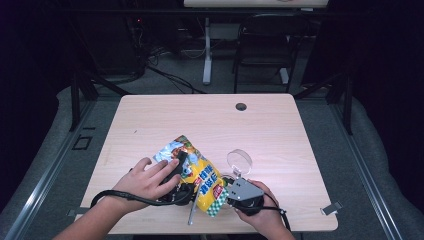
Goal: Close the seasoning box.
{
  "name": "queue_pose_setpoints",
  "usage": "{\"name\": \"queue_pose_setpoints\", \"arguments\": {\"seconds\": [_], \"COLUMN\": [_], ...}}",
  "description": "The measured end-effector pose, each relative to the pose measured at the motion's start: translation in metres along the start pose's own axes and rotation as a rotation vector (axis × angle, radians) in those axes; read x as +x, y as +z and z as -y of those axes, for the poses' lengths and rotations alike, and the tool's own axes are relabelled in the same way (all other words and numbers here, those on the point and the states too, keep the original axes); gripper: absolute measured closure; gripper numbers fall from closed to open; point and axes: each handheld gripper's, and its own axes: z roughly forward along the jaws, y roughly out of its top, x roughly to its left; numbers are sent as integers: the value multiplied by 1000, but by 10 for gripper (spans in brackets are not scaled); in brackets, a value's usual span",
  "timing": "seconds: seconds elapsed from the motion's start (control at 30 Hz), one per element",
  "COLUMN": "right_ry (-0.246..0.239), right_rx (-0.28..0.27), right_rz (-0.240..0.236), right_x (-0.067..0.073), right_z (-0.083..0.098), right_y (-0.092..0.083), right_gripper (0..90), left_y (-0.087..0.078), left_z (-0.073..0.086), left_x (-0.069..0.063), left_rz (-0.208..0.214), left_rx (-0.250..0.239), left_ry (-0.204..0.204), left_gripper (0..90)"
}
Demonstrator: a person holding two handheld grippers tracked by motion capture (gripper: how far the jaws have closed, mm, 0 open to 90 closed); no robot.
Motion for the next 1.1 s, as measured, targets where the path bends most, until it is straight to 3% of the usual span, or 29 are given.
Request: {"name": "queue_pose_setpoints", "arguments": {"seconds": [0.1, 0.17, 0.3, 0.43, 0.87, 1.07, 1.1], "right_ry": [3, 3, 5, 10, 17, 21, 21], "right_rx": [0, 2, 4, -1, 0, -2, -1], "right_rz": [-2, -5, -10, -12, -21, -20, -20], "right_x": [0, -1, -1, -2, -2, -2, -2], "right_z": [0, 1, 1, 1, 1, 1, 1], "right_y": [0, 0, 0, 0, -1, -1, -1], "right_gripper": [706, 706, 706, 706, 706, 706, 706], "left_y": [0, 0, 0, 0, -1, -1, -1], "left_z": [-1, -2, -3, -4, -5, -5, -5], "left_x": [1, 1, 3, 5, 7, 8, 8], "left_rz": [5, -18, -1, -11, -14, 5, -14], "left_rx": [3, -5, 5, 1, 4, 9, 1], "left_ry": [4, 24, 30, 47, 60, 53, 61], "left_gripper": [617, 617, 617, 617, 619, 620, 620]}}
